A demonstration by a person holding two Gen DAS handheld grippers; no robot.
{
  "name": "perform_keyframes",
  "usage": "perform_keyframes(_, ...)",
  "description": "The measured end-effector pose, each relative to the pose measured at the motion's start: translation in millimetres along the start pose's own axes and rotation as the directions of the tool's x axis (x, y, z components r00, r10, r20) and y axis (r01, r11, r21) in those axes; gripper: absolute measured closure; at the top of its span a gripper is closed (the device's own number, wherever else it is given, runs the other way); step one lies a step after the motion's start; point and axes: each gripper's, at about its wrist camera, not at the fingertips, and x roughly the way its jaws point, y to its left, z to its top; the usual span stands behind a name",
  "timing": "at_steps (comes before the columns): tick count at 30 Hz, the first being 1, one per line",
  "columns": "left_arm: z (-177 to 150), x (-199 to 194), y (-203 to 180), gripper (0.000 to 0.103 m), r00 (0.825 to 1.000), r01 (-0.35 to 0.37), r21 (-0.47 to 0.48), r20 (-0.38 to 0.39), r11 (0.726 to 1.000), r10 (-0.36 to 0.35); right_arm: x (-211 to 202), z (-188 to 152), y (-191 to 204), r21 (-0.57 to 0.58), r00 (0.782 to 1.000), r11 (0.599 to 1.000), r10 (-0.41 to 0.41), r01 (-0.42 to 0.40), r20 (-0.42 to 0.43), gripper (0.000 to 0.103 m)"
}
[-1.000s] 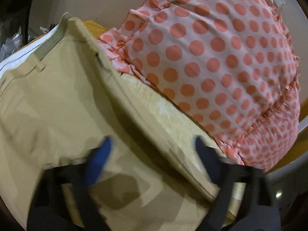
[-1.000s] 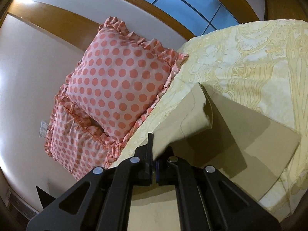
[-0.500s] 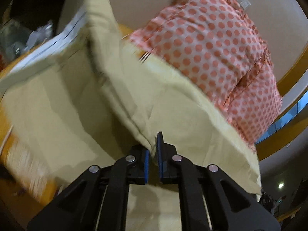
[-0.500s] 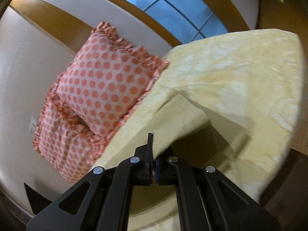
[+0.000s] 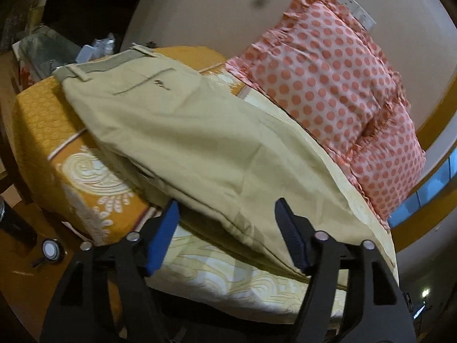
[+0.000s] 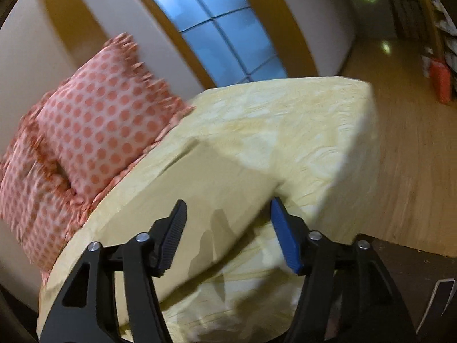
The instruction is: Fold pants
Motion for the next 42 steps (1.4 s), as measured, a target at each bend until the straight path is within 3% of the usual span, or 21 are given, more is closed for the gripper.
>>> perform_keyframes(2,0,-1,8,0.031,1.000,-0.002,-0.029,0.010,1.000,0.002,2,-9,16,-0.071,1.000,0.997,0.010,-0.011,-0.007,0.049)
perform_keyframes(4,1,-1,15,0.031,1.000,0.005,-0.061,0.015,0.998,-0.004,3,-18,25,-0.108,0.999,0.993,0.037,-0.036,0.007,0.061)
perform_keyframes(6,3,-3,20,0.031,1.000,0.011,-0.069,0.028,0.998,-0.009,11,-17,27,-0.116,0.999,0.992,0.052,-0.051,0.004,0.090)
perform_keyframes(10,7,-9,26,0.026,0.998,0.009,-0.075,0.067,0.997,-0.004,17,1,49,-0.129,0.992,0.984,0.124,-0.123,0.000,0.097)
perform_keyframes(13,10,-15,36,0.019,0.995,0.002,-0.090,0.100,0.996,0.007,8,9,105,-0.225,0.967,0.942,0.256,-0.249,0.003,0.097)
perform_keyframes(15,12,-16,40,0.015,0.994,0.008,-0.099,0.113,0.995,0.004,-1,4,154,-0.285,0.922,0.880,0.385,-0.381,-0.044,0.097)
perform_keyframes(16,13,-17,42,0.014,0.993,0.012,-0.103,0.120,0.995,0.001,-7,-7,191,-0.314,0.870,0.814,0.483,-0.489,-0.104,0.097)
perform_keyframes(18,15,-20,45,0.010,0.990,0.032,-0.108,0.143,0.994,-0.016,-18,-31,238,-0.347,0.793,0.715,0.575,-0.607,-0.202,0.100)
perform_keyframes(20,17,-21,45,0.008,0.987,0.046,-0.109,0.156,0.993,-0.028,-30,-76,294,-0.385,0.679,0.560,0.639,-0.733,-0.362,0.100)
perform_keyframes(21,18,-20,46,0.006,0.987,0.045,-0.108,0.159,0.993,-0.028,-35,-110,322,-0.398,0.619,0.475,0.632,-0.785,-0.466,0.100)
perform_keyframes(23,20,-17,47,0.006,0.988,0.038,-0.108,0.151,0.993,-0.021,-36,-161,354,-0.396,0.541,0.370,0.544,-0.840,-0.641,0.100)
perform_keyframes(25,23,-11,50,0.006,0.991,0.024,-0.119,0.131,0.993,-0.009,-38,-213,371,-0.383,0.477,0.296,0.391,-0.875,-0.787,0.094)
perform_keyframes(26,24,-9,52,0.006,0.993,0.022,-0.126,0.122,0.992,-0.006,-42,-227,370,-0.376,0.460,0.283,0.348,-0.882,-0.817,0.085)
perform_keyframes(28,27,-5,57,0.004,0.993,0.025,-0.135,0.118,0.991,-0.009,-52,-228,359,-0.345,0.431,0.279,0.370,-0.896,-0.823,0.051)
perform_keyframes(29,29,-4,57,0.003,0.993,0.018,-0.136,0.119,0.991,-0.001,-57,-221,353,-0.333,0.427,0.284,0.403,-0.899,-0.810,0.025)
perform_keyframes(30,32,-1,59,0.003,0.993,0.011,-0.140,0.118,0.990,0.005,-61,-213,346,-0.323,0.424,0.289,0.436,-0.901,-0.794,0.017)
perform_keyframes(32,38,2,61,0.002,0.993,0.010,-0.153,0.120,0.988,0.008,-67,-187,330,-0.296,0.421,0.310,0.512,-0.903,-0.749,0.017)
perform_keyframes(38,67,16,73,0.006,0.988,-0.046,-0.233,0.130,0.971,0.078,-62,-141,289,-0.255,0.476,0.423,0.579,-0.869,-0.662,0.017)
perform_keyframes(40,75,19,80,0.019,0.984,-0.076,-0.267,0.136,0.961,0.116,-59,-138,284,-0.252,0.491,0.446,0.577,-0.859,-0.653,0.016)
perform_keyframes(41,79,21,84,0.043,0.981,-0.096,-0.290,0.134,0.952,0.140,-57,-135,282,-0.246,0.494,0.455,0.576,-0.856,-0.652,0.016)
perform_keyframes(42,83,24,89,0.077,0.980,-0.117,-0.317,0.116,0.941,0.161,-56,-134,278,-0.241,0.495,0.462,0.575,-0.854,-0.651,0.016)
